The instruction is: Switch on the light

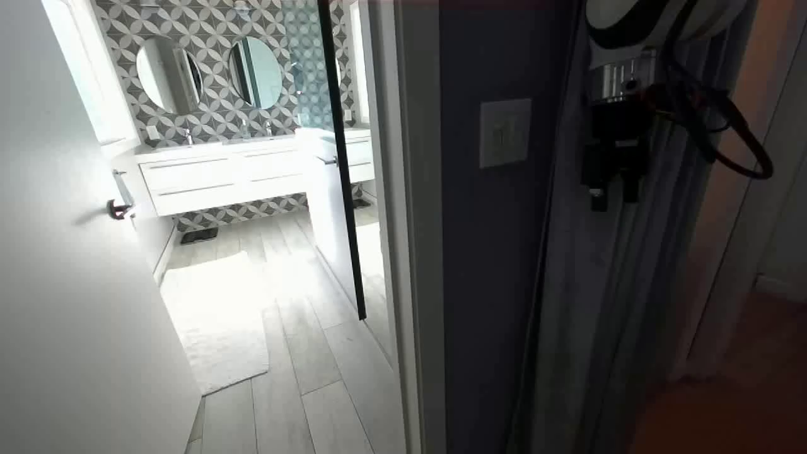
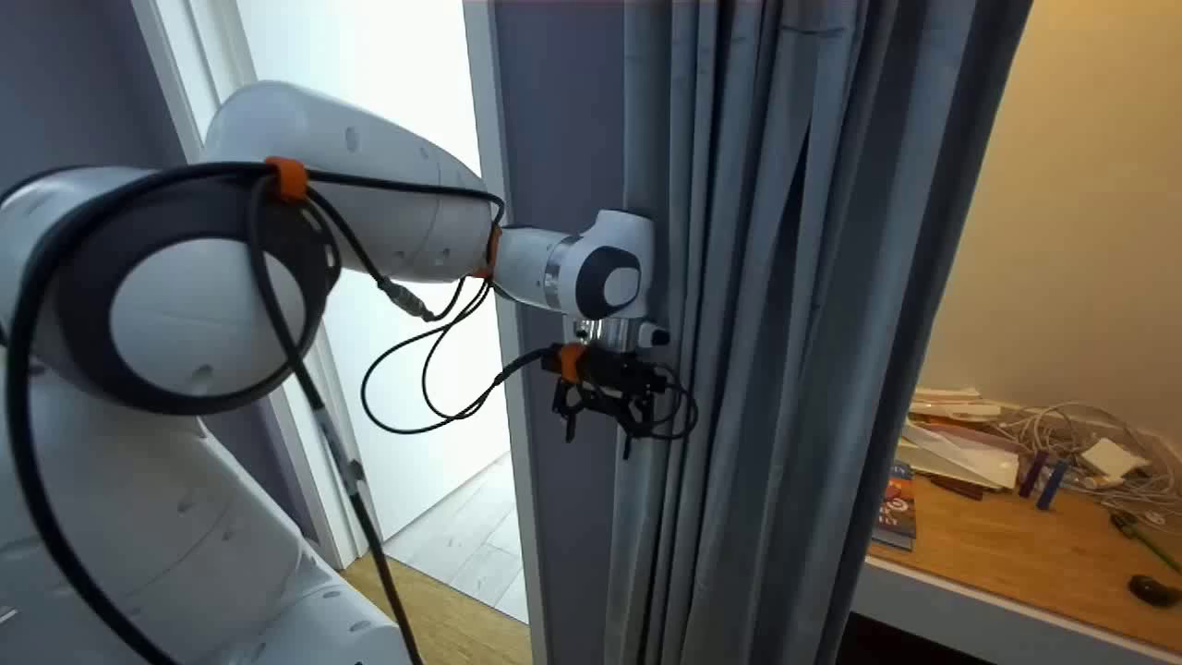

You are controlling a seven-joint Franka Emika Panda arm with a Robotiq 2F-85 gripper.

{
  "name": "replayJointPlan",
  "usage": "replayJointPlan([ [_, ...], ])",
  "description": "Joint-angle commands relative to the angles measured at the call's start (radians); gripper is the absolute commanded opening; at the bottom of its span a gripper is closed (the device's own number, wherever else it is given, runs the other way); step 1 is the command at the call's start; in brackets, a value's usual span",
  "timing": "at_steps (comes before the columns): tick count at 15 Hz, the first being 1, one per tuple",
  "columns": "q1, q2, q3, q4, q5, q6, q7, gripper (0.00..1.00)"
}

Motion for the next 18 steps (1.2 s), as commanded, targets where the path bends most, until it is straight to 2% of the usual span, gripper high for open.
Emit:
replayJointPlan([
  [1,0.0,0.0,0.0,0.001,0.0,-0.002,0.0,1.0],
  [5,0.0,0.0,0.0,0.001,0.0,-0.002,0.0,1.0],
  [8,0.007,-0.06,-0.014,-0.03,0.057,0.008,-0.051,1.0],
  [11,0.007,-0.132,-0.04,-0.07,0.15,0.025,-0.097,1.0],
  [18,0.012,-0.258,-0.098,-0.166,0.416,0.157,-0.05,1.0],
])
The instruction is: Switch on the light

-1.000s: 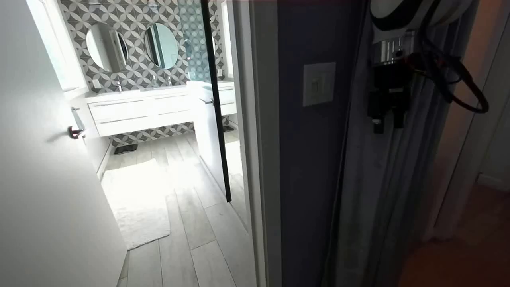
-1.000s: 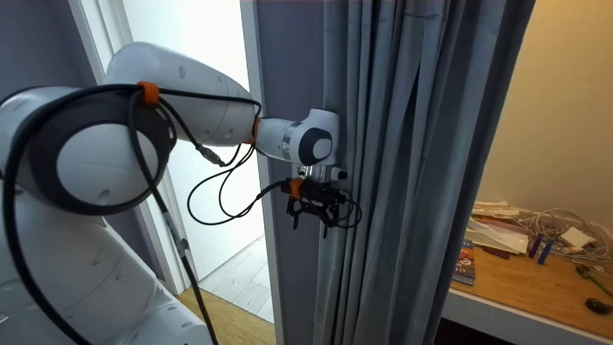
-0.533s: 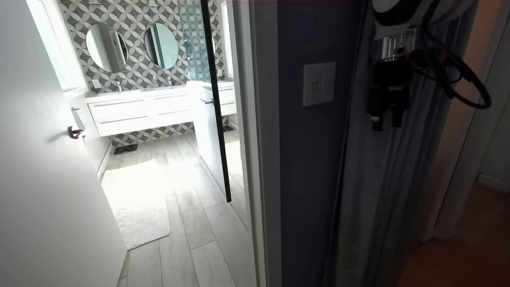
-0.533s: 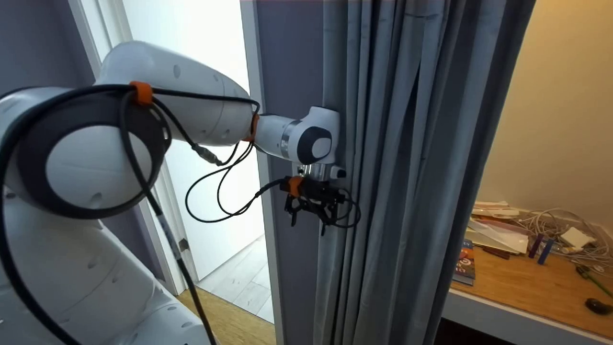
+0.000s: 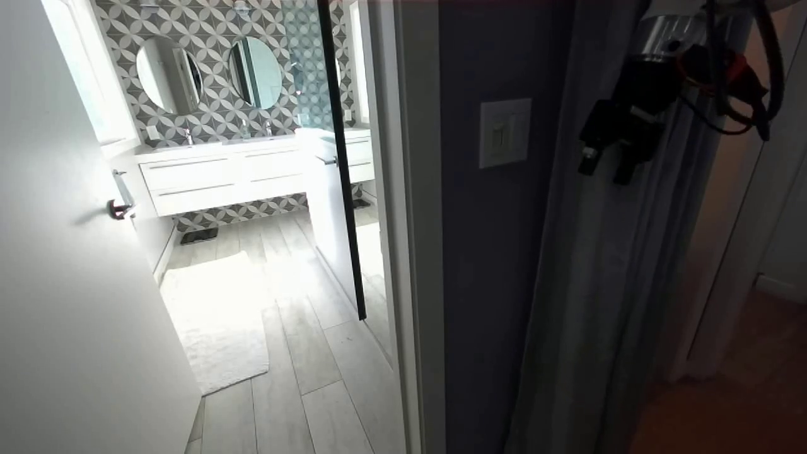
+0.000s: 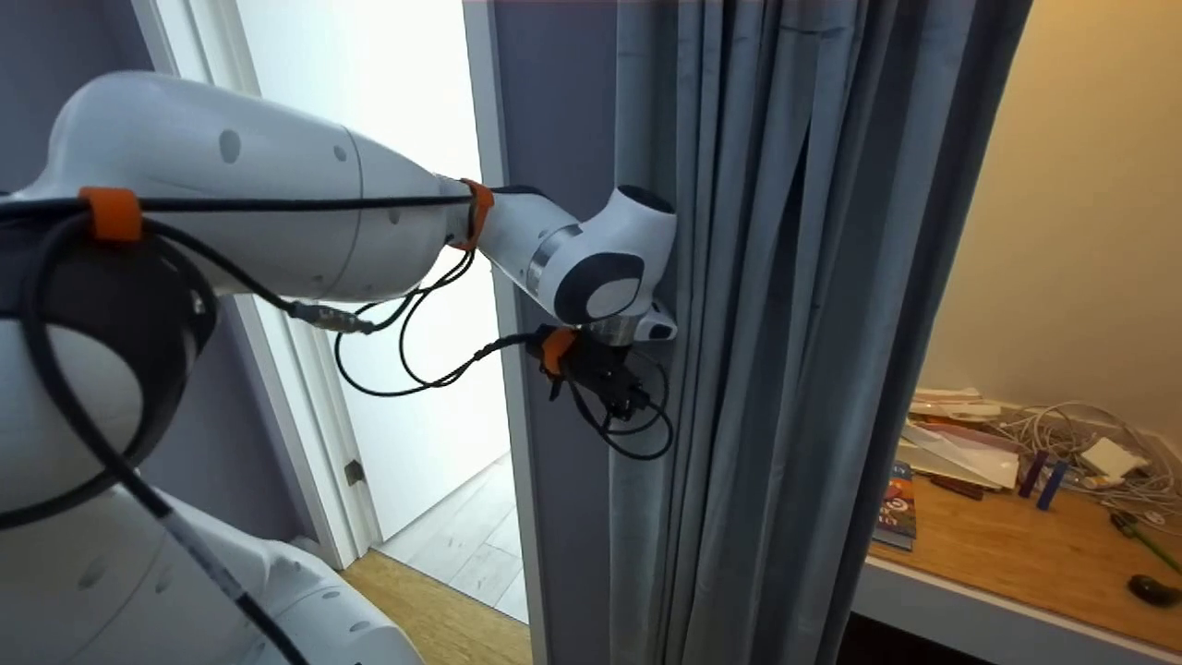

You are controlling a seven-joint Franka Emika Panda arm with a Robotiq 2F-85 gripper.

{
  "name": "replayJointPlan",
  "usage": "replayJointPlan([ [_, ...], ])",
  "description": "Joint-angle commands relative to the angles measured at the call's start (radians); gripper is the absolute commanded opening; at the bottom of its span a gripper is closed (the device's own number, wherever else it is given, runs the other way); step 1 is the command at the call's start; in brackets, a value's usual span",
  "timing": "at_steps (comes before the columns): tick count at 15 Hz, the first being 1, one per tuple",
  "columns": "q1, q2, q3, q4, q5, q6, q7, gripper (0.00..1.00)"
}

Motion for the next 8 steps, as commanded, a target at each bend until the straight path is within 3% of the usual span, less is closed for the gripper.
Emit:
replayJointPlan([
  [1,0.017,-0.078,-0.019,-0.071,0.147,0.089,0.029,1.0],
  [8,0.04,-0.111,0.004,-0.111,0.432,0.282,0.121,1.0],
])
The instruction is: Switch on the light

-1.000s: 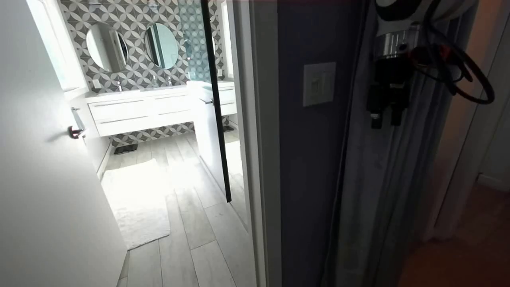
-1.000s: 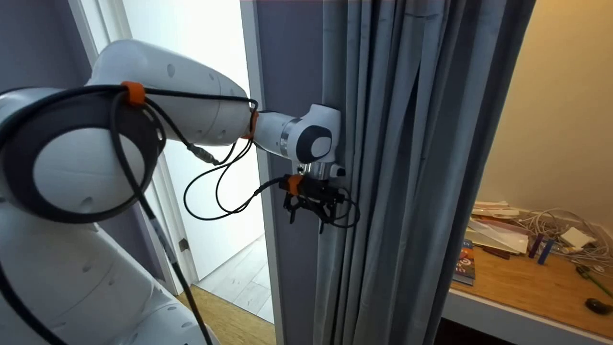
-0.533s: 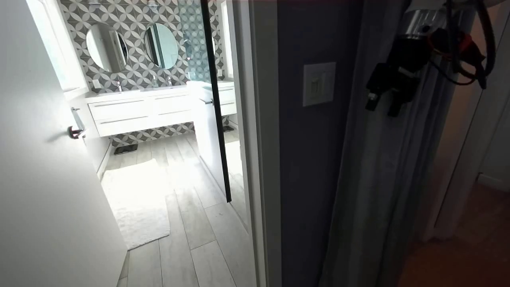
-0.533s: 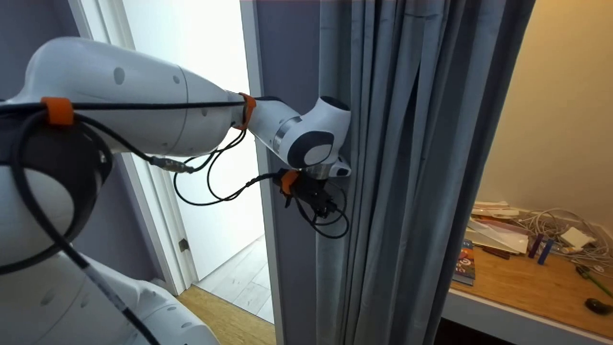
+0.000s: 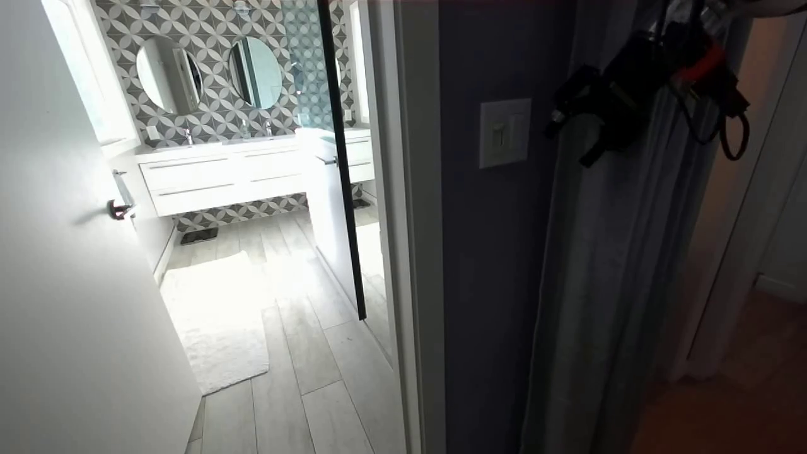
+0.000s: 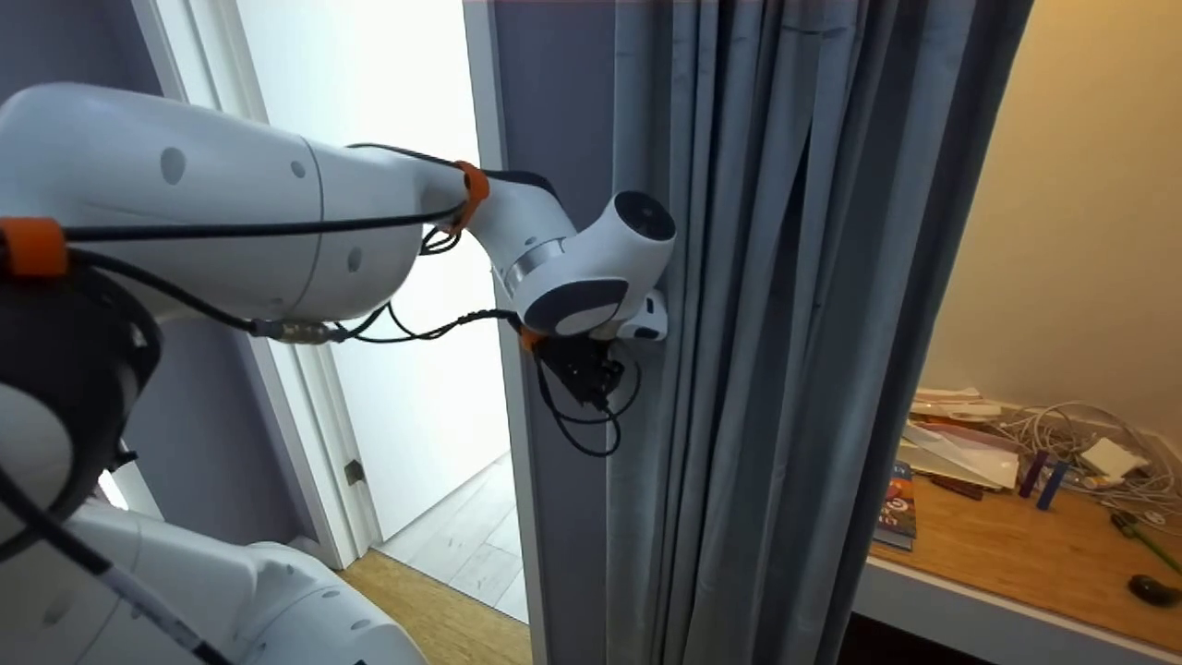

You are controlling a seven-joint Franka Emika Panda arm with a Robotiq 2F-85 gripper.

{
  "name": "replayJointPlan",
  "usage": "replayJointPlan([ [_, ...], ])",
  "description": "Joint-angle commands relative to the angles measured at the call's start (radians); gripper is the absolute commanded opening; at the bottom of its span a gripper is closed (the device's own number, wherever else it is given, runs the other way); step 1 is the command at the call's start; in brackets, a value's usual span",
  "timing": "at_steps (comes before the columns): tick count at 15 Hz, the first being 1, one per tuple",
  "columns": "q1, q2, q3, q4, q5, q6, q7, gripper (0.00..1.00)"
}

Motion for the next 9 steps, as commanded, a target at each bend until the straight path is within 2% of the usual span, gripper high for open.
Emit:
replayJointPlan([
  [1,0.011,-0.037,0.018,-0.047,0.136,0.145,0.052,0.92],
  [2,0.01,-0.036,0.024,-0.053,0.168,0.191,0.059,0.74],
  [6,0.021,-0.034,0.053,-0.077,0.298,0.394,0.084,0.44],
  [9,0.04,-0.03,0.065,-0.084,0.372,0.485,0.068,0.24],
])
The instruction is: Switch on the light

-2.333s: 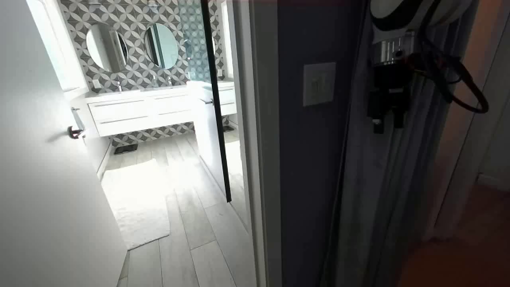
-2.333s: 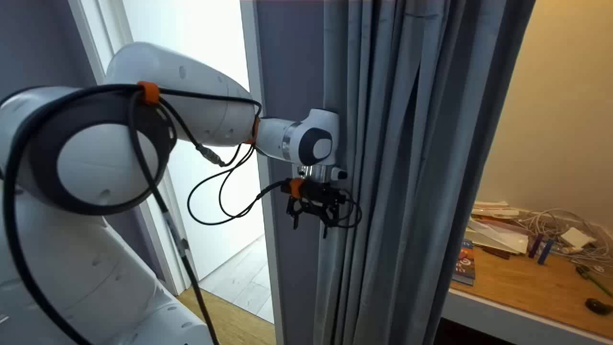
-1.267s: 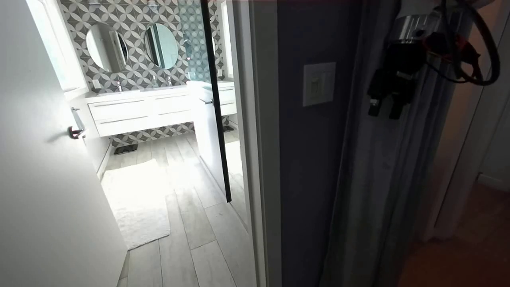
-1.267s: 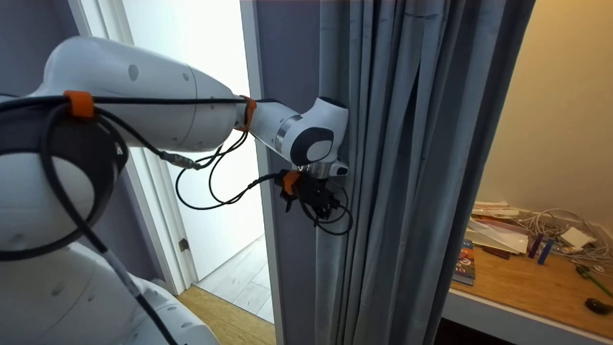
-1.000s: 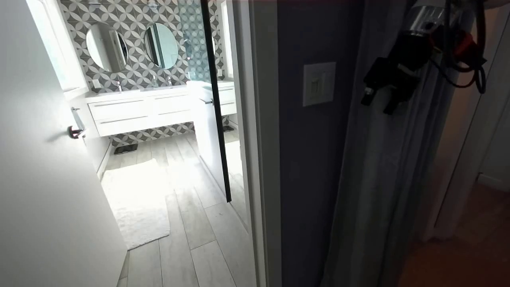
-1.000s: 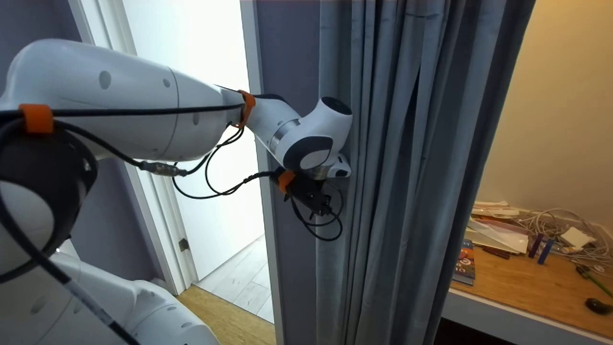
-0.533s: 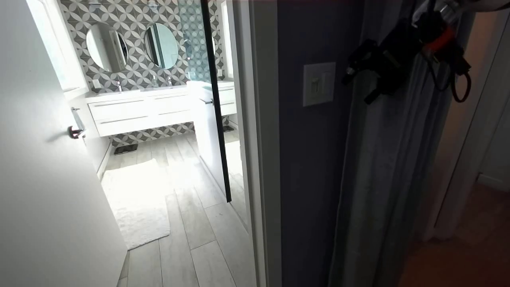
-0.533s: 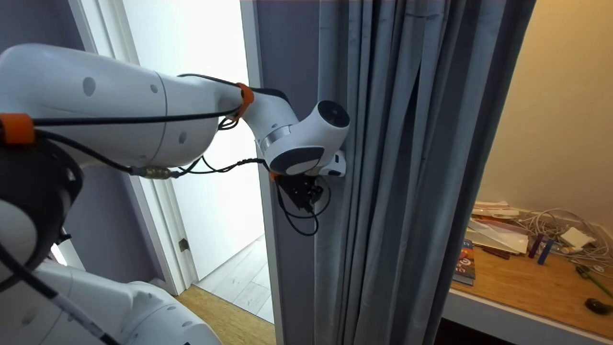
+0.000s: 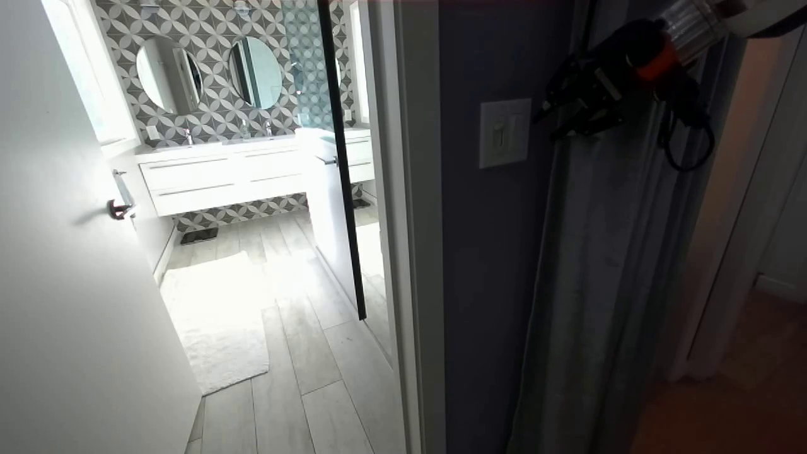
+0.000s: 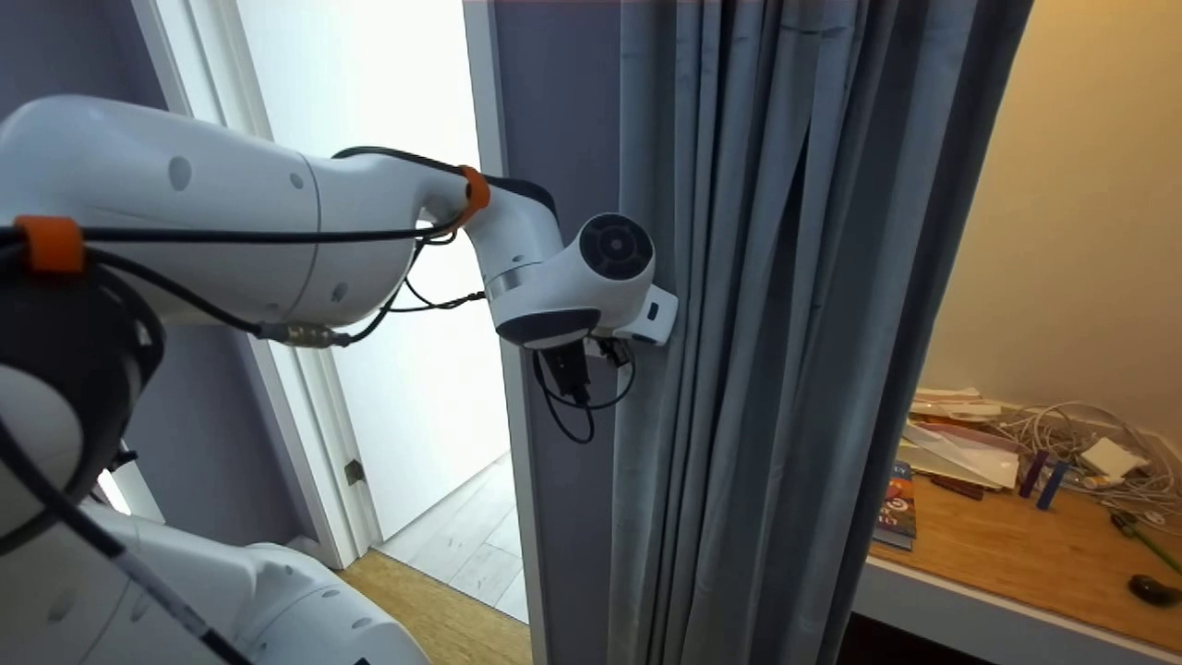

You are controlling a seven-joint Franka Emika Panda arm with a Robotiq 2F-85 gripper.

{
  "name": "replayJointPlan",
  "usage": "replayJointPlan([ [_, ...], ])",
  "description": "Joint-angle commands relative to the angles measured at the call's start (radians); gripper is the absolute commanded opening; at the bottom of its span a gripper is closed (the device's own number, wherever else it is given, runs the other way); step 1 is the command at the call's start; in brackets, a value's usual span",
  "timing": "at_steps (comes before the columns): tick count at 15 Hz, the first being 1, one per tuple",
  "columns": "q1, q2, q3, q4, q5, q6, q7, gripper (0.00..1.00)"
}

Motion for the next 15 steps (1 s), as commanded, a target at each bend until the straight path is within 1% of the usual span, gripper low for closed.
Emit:
replayJointPlan([
  [1,0.029,-0.022,0.015,-0.025,0.097,0.098,0.001,0.16],
  [3,0.042,-0.018,0.014,-0.021,0.117,0.101,-0.013,0.03],
  [4,0.046,-0.016,0.014,-0.019,0.121,0.099,-0.015,0.0],
  [9,0.074,-0.017,0.003,-0.017,0.155,0.101,-0.038,0.0],
  [15,0.102,0.005,0.011,0.009,0.2,0.139,-0.065,0.0],
])
